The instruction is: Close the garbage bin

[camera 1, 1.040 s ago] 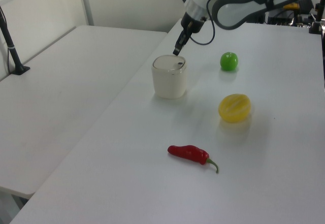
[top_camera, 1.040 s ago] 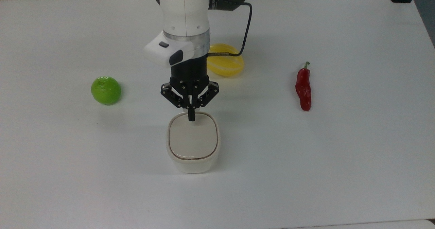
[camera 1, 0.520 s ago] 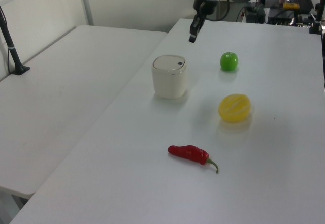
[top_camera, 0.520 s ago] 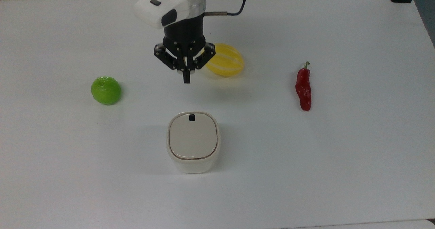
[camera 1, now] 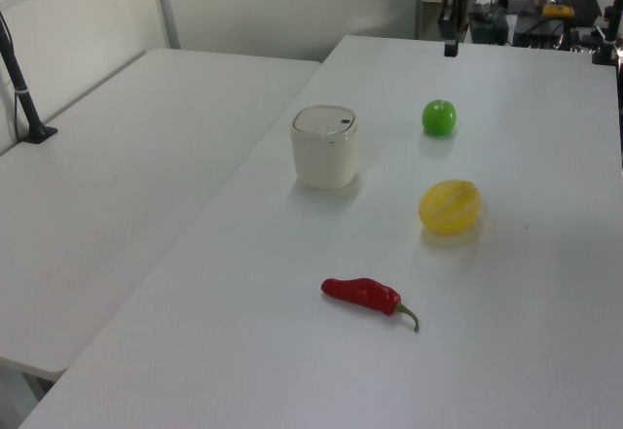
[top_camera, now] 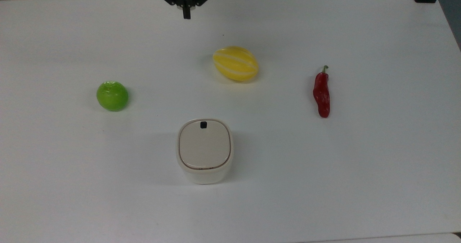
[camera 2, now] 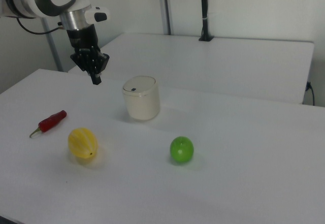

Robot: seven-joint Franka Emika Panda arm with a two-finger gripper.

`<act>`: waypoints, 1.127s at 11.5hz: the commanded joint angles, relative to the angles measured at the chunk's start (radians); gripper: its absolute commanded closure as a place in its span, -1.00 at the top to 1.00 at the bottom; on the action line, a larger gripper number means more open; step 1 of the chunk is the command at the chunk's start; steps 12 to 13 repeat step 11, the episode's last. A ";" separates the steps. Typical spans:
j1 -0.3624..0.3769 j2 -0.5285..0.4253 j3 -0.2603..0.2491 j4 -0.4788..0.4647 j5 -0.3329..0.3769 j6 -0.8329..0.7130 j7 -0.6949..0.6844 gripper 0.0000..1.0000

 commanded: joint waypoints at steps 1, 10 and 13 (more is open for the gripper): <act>-0.017 -0.155 -0.001 -0.188 -0.009 -0.007 0.008 -0.43; -0.025 -0.164 -0.003 -0.168 -0.017 -0.027 -0.001 1.00; -0.026 -0.164 -0.003 -0.168 -0.017 -0.031 0.005 1.00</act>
